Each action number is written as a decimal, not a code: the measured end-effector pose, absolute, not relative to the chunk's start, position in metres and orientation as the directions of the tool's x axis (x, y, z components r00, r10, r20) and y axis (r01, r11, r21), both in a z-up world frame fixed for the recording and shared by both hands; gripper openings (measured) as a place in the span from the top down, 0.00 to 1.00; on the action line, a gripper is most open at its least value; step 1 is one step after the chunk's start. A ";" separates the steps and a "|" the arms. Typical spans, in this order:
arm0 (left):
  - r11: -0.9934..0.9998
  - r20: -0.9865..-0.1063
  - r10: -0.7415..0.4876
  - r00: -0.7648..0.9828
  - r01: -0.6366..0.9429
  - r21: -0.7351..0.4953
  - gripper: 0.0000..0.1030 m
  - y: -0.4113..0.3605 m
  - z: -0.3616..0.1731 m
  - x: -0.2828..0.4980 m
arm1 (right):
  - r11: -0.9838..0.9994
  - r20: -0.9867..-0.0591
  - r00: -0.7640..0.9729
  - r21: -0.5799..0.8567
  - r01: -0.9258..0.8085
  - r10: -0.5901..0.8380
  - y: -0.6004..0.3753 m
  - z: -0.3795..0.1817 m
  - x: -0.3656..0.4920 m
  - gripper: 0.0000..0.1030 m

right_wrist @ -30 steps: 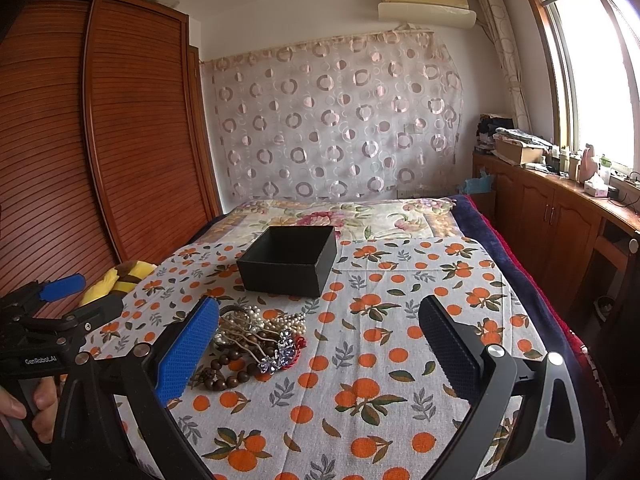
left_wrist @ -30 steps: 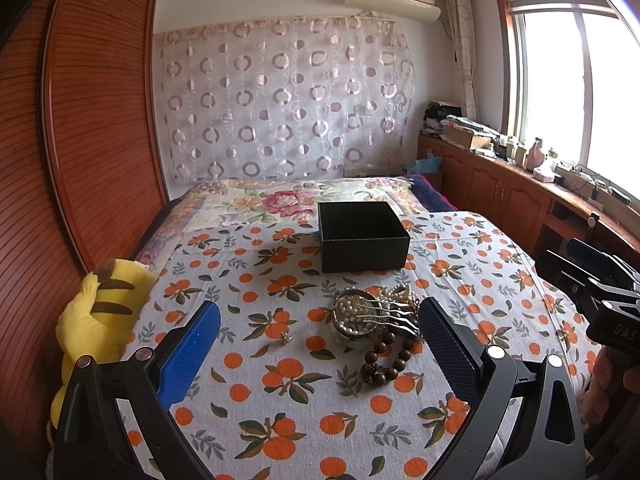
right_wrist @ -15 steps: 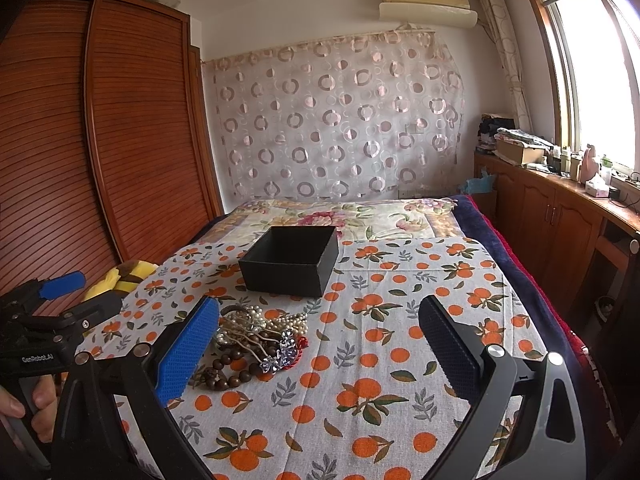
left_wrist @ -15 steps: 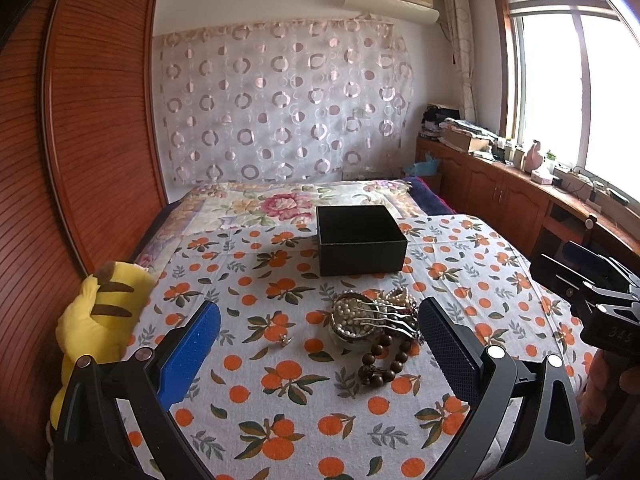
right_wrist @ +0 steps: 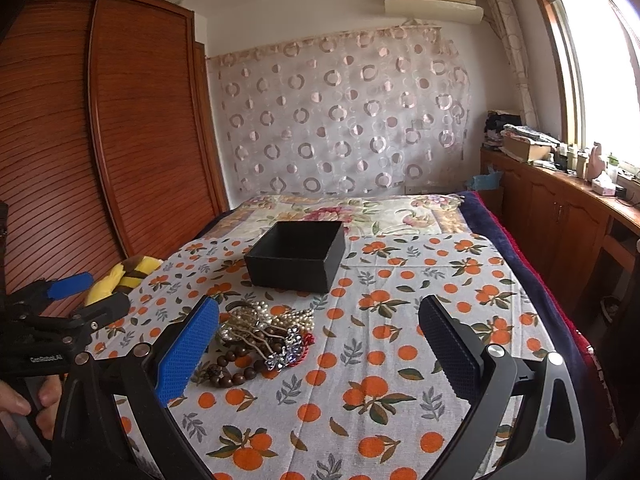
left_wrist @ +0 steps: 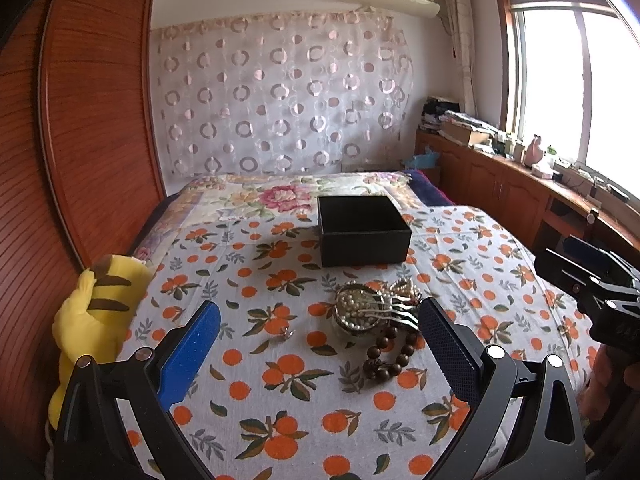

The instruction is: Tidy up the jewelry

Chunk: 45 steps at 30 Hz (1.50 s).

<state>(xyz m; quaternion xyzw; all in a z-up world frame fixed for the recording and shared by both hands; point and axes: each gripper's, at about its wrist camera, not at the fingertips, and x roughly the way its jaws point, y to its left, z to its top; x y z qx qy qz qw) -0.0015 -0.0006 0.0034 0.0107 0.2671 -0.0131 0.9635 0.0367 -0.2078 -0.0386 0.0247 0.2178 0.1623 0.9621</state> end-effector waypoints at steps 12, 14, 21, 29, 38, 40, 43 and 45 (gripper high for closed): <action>0.999 -0.592 -0.029 0.805 0.031 -0.006 0.07 0.024 -0.033 0.016 | 0.909 -0.517 0.757 0.115 -0.401 0.399 -0.187 -0.066 0.065 0.11; 0.999 -0.608 -0.034 0.793 0.038 -0.006 0.07 0.026 -0.039 0.019 | 0.902 -0.542 0.733 0.122 -0.414 0.410 -0.184 -0.074 0.073 0.17; 0.999 -0.643 -0.042 0.765 0.051 -0.005 0.07 0.030 -0.055 0.024 | 0.886 -0.629 0.644 0.171 -0.431 0.435 -0.171 -0.101 0.108 0.47; 0.998 -0.669 -0.062 0.741 0.062 -0.024 0.07 0.031 -0.068 0.028 | 0.872 -0.690 0.551 0.263 -0.412 0.469 -0.160 -0.125 0.142 0.59; 0.997 -0.683 -0.070 0.727 0.065 -0.033 0.07 0.031 -0.074 0.030 | 0.860 -0.710 0.494 0.354 -0.367 0.503 -0.159 -0.134 0.163 0.63; 0.997 -0.683 -0.071 0.727 0.065 -0.034 0.07 0.031 -0.074 0.030 | 0.849 -0.710 0.472 0.383 -0.365 0.523 -0.161 -0.134 0.168 0.63; 0.997 -0.685 -0.072 0.725 0.066 -0.035 0.07 0.030 -0.075 0.030 | 0.836 -0.706 0.452 0.417 -0.357 0.545 -0.164 -0.136 0.174 0.63; 0.997 -0.687 -0.073 0.723 0.068 -0.034 0.07 0.028 -0.076 0.030 | 0.829 -0.703 0.444 0.429 -0.360 0.556 -0.164 -0.137 0.174 0.68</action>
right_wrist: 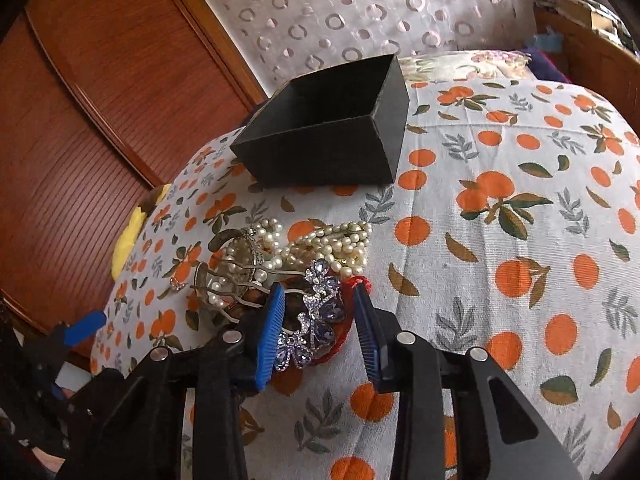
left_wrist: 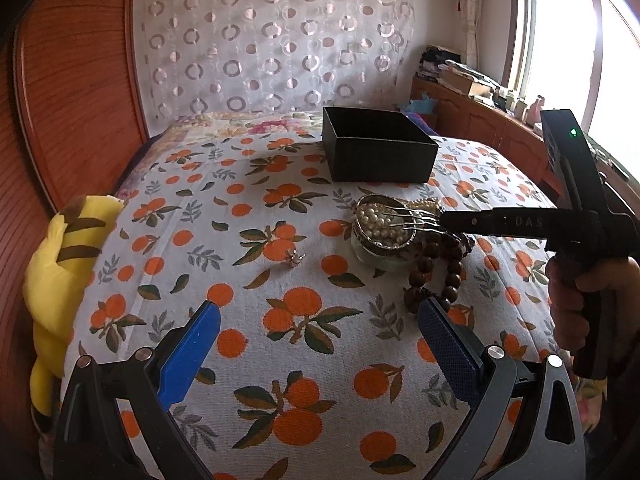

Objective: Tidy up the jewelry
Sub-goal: 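Lower the right gripper onto the silver rhinestone hair comb and close it, then lift the hair comb with the right gripper while the left gripper grasps the thin silver bangle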

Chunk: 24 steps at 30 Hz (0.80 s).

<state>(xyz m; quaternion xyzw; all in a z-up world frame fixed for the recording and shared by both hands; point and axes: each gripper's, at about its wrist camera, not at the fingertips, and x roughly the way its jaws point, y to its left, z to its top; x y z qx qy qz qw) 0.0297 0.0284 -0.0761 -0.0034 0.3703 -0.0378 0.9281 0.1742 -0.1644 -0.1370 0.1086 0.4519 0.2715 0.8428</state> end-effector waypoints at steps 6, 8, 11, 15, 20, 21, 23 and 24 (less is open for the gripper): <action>0.997 -0.687 -0.072 0.723 0.068 -0.033 0.07 0.027 -0.076 0.030 | 0.839 -0.706 0.458 0.409 -0.360 0.540 -0.169 -0.135 0.170 0.78; 0.997 -0.688 -0.072 0.722 0.068 -0.033 0.07 0.027 -0.077 0.030 | 0.845 -0.705 0.472 0.393 -0.363 0.530 -0.172 -0.133 0.168 0.78; 0.997 -0.689 -0.073 0.721 0.069 -0.033 0.07 0.027 -0.077 0.030 | 0.849 -0.697 0.490 0.379 -0.368 0.523 -0.179 -0.128 0.163 0.78; 0.997 -0.692 -0.077 0.718 0.076 -0.031 0.07 0.024 -0.077 0.033 | 0.873 -0.692 0.539 0.319 -0.368 0.480 -0.186 -0.119 0.156 0.78; 0.996 -0.694 -0.080 0.716 0.092 -0.020 0.07 0.017 -0.076 0.038 | 0.893 -0.685 0.578 0.284 -0.348 0.443 -0.202 -0.112 0.156 0.78; 0.995 -0.695 -0.082 0.715 0.096 -0.018 0.07 0.016 -0.076 0.040 | 0.898 -0.687 0.582 0.276 -0.343 0.434 -0.205 -0.112 0.156 0.78; 0.994 -0.697 -0.087 0.712 0.109 -0.012 0.07 0.013 -0.075 0.044 | 0.906 -0.691 0.589 0.267 -0.329 0.418 -0.213 -0.114 0.157 0.78; 0.993 -0.698 -0.088 0.710 0.114 -0.009 0.07 0.012 -0.075 0.046 | 0.906 -0.693 0.587 0.275 -0.322 0.419 -0.217 -0.115 0.157 0.78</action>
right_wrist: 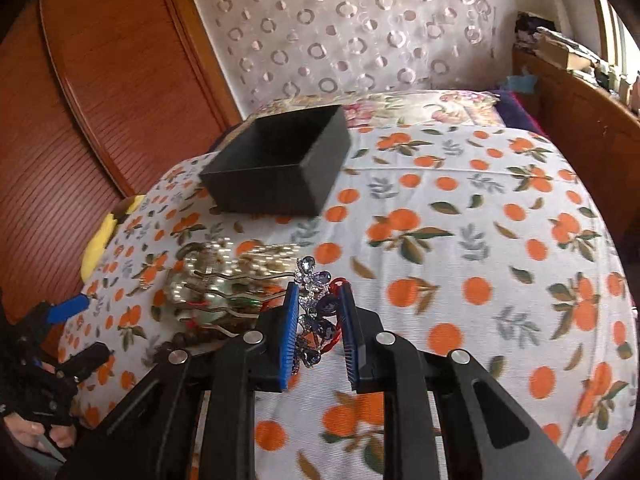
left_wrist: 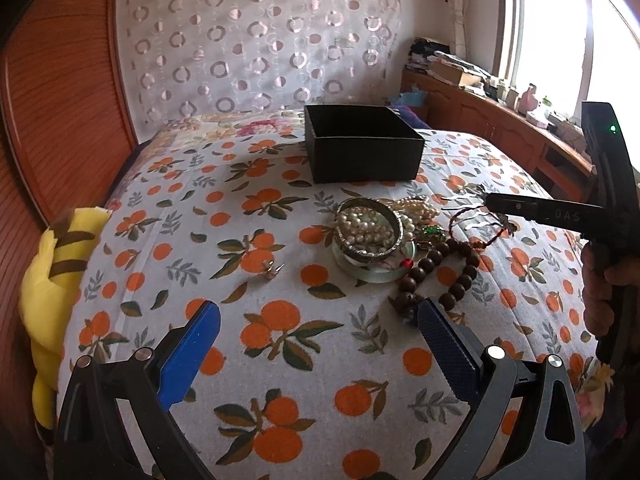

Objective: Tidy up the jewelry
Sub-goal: 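Lift the hair comb with the right gripper while the left gripper grasps the thin silver bangle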

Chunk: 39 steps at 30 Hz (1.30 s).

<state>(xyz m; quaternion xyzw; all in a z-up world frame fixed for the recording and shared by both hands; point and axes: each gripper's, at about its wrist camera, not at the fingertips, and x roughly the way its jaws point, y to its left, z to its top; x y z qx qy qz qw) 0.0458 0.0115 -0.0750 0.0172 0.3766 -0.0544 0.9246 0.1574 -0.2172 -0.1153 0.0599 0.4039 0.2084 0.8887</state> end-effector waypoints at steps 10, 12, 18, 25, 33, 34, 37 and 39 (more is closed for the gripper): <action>0.990 -0.715 -0.095 0.692 0.139 0.003 0.07 0.000 -0.081 0.059 | 0.952 -0.727 0.618 0.194 -0.235 0.301 -0.252 -0.125 0.168 0.70; 0.990 -0.716 -0.095 0.692 0.138 0.002 0.07 0.000 -0.081 0.058 | 0.961 -0.715 0.646 0.153 -0.230 0.268 -0.258 -0.120 0.166 0.70; 0.990 -0.712 -0.099 0.695 0.140 -0.001 0.07 -0.001 -0.081 0.058 | 0.955 -0.702 0.654 0.139 -0.260 0.281 -0.267 -0.114 0.159 0.70; 0.989 -0.716 -0.105 0.690 0.148 -0.003 0.07 -0.004 -0.080 0.063 | 0.936 -0.761 0.565 0.158 -0.314 0.318 -0.245 -0.134 0.166 0.69; 0.989 -0.715 -0.103 0.692 0.145 -0.003 0.07 -0.003 -0.078 0.066 | 0.913 -0.761 0.539 0.173 -0.370 0.362 -0.228 -0.131 0.164 0.68; 0.990 -0.716 -0.104 0.691 0.143 -0.006 0.07 -0.003 -0.079 0.067 | 0.908 -0.760 0.534 0.174 -0.381 0.370 -0.225 -0.131 0.163 0.68; 0.990 -0.718 -0.104 0.688 0.143 -0.007 0.07 -0.002 -0.079 0.069 | 0.896 -0.753 0.531 0.175 -0.408 0.388 -0.219 -0.129 0.160 0.68; 0.990 -0.719 -0.106 0.687 0.144 -0.008 0.07 -0.002 -0.079 0.069 | 0.897 -0.753 0.531 0.177 -0.406 0.389 -0.219 -0.129 0.161 0.68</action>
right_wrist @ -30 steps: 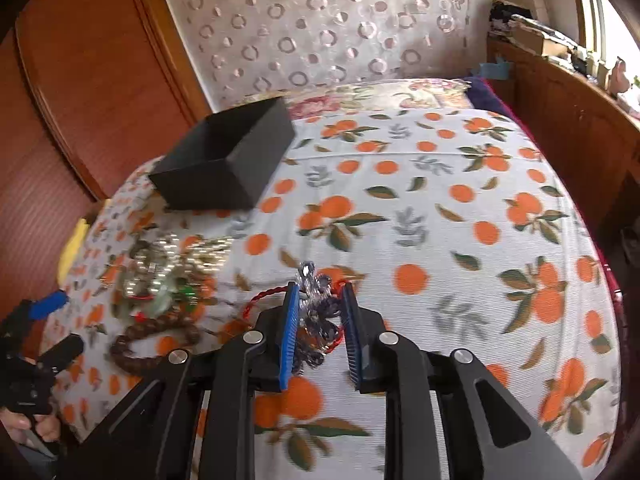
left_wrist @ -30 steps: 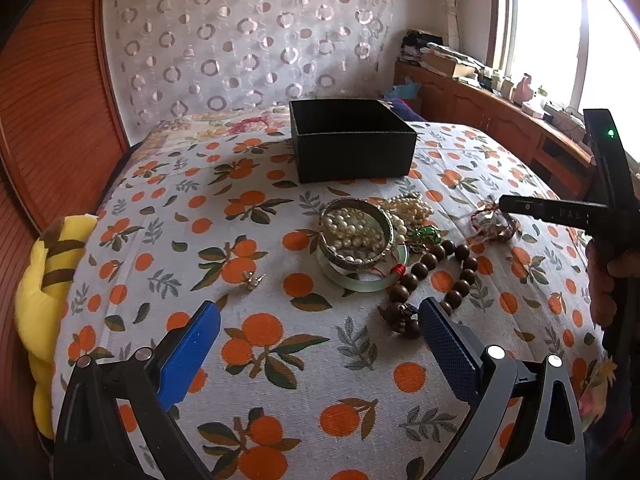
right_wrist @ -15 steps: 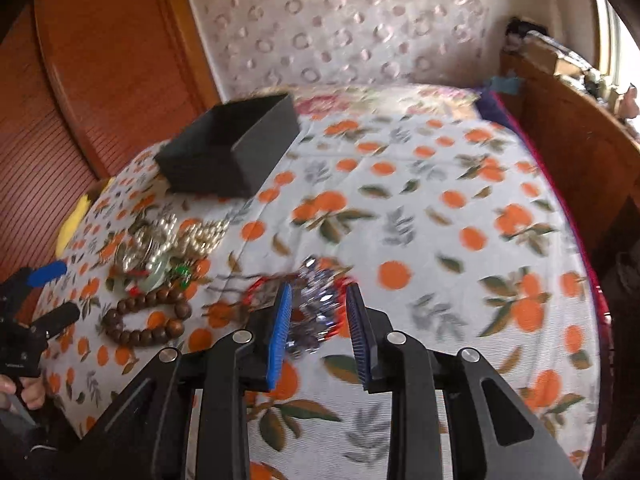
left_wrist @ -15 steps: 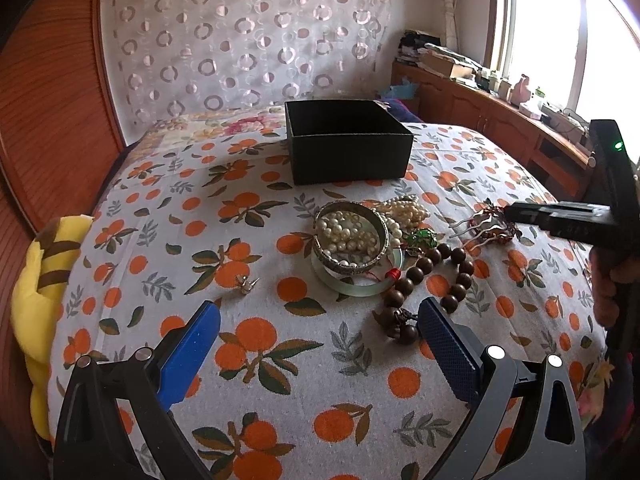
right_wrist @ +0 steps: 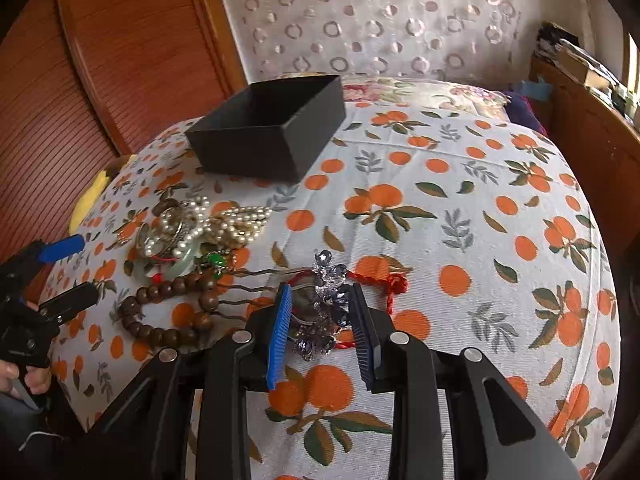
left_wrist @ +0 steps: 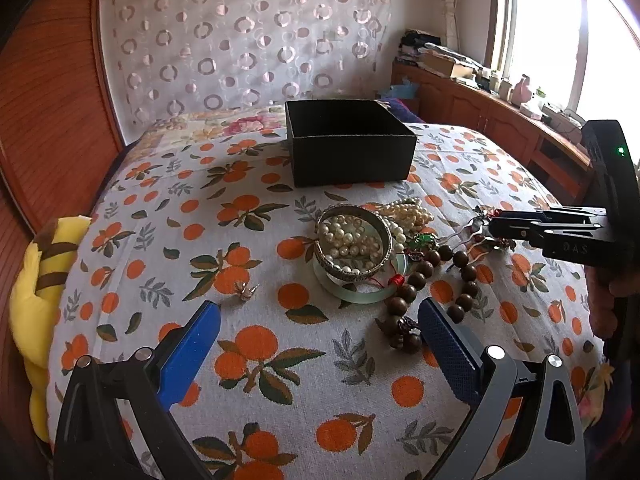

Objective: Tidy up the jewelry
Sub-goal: 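Lift the hair comb with the right gripper while the left gripper grasps the thin silver bangle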

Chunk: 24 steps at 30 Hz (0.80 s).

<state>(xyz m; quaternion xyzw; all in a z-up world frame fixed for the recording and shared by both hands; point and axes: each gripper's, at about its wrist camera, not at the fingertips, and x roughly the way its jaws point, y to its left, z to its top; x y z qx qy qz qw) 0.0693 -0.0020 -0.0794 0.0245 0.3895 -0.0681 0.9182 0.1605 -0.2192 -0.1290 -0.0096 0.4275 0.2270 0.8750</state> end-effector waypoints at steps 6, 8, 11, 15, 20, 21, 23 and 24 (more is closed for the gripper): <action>0.988 -0.722 -0.108 0.684 0.154 -0.002 0.07 -0.005 -0.079 0.081 | 0.907 -0.773 0.512 0.188 -0.378 0.374 -0.220 -0.134 0.179 0.68; 0.987 -0.725 -0.107 0.680 0.162 0.006 0.07 -0.008 -0.079 0.088 | 0.905 -0.776 0.509 0.183 -0.385 0.373 -0.218 -0.134 0.181 0.68; 0.984 -0.739 -0.120 0.663 0.178 0.000 0.07 -0.011 -0.080 0.098 | 0.898 -0.779 0.503 0.166 -0.409 0.373 -0.215 -0.133 0.179 0.76; 0.976 -0.764 -0.146 0.629 0.219 -0.005 0.07 -0.019 -0.085 0.114 | 0.902 -0.768 0.527 0.148 -0.405 0.363 -0.217 -0.129 0.175 0.77; 0.970 -0.783 -0.144 0.606 0.242 0.009 0.07 -0.027 -0.091 0.132 | 0.914 -0.735 0.591 0.097 -0.393 0.332 -0.221 -0.115 0.168 0.77; 0.969 -0.783 -0.147 0.604 0.247 0.008 0.07 -0.028 -0.091 0.134 | 0.917 -0.727 0.605 0.087 -0.390 0.326 -0.222 -0.111 0.166 0.77; 0.966 -0.786 -0.157 0.597 0.260 0.004 0.07 -0.029 -0.092 0.138 | 0.919 -0.716 0.619 0.080 -0.387 0.323 -0.225 -0.106 0.165 0.77; 0.964 -0.789 -0.163 0.592 0.266 0.000 0.12 -0.028 -0.093 0.140 | 0.920 -0.712 0.624 0.079 -0.385 0.322 -0.227 -0.103 0.164 0.77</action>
